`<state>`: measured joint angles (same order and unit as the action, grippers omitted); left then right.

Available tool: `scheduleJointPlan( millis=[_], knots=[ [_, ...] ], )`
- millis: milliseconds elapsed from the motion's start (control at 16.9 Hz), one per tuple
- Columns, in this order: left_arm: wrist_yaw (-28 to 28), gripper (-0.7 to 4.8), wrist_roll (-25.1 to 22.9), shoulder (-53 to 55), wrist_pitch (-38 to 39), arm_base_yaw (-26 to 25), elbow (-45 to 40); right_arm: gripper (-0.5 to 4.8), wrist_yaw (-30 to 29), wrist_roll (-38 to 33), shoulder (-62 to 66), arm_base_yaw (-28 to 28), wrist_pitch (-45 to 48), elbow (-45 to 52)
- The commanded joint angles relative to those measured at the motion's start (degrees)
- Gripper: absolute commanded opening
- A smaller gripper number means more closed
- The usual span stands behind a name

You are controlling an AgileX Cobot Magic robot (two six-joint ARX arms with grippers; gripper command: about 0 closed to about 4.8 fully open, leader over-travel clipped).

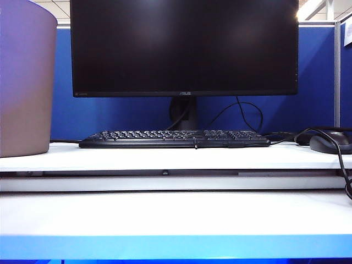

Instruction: Pick up all paper balls from the table and place them in the pink trash can.

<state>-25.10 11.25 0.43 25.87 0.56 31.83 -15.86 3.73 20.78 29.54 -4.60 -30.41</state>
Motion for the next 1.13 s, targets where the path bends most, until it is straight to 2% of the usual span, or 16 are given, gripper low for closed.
scheduleJointPlan(
  millis=[59,119,178,297,475,534,712,1008,1068,1127],
  knots=[
    [0.11,-0.06,0.35,0.00,-16.94,-0.07,-9.51,-0.06,8.55,1.44,3.76,-1.31,21.22,8.81],
    [2.69,-0.05,1.92,-0.02,-19.91,-0.07,-12.85,-0.06,13.03,1.42,5.77,-2.29,23.19,11.17],
    [2.82,-0.05,4.28,-0.02,-18.38,-0.07,-13.88,-0.06,14.49,1.40,6.54,-2.73,21.18,11.89],
    [2.82,-0.05,8.79,-0.02,-12.68,-0.04,-14.05,-0.06,14.43,1.38,7.08,-2.71,13.33,11.93],
    [2.73,-0.05,9.22,-0.04,-5.42,-0.04,-14.05,-0.06,14.32,1.40,7.06,-2.71,3.32,11.93],
    [1.40,-0.05,10.95,-0.04,-3.61,-0.02,-14.05,-0.06,14.29,1.40,7.06,-2.71,0.81,11.93],
    [0.83,-0.05,10.14,-0.04,-1.29,0.00,-14.05,-0.06,14.27,1.38,7.04,-2.71,-4.33,11.93],
    [1.22,-0.04,9.99,-0.04,-1.46,-0.04,-14.05,-0.06,14.27,1.40,7.04,-2.71,-6.32,11.93],
    [1.53,-0.05,8.15,-0.20,-0.66,-0.04,-14.05,-0.06,14.29,1.40,7.04,-2.71,-6.32,11.93],
    [2.27,-0.05,3.37,-0.22,-0.22,-0.07,-14.25,-0.06,14.27,1.38,7.04,-2.71,-6.32,11.93]
  ],
)
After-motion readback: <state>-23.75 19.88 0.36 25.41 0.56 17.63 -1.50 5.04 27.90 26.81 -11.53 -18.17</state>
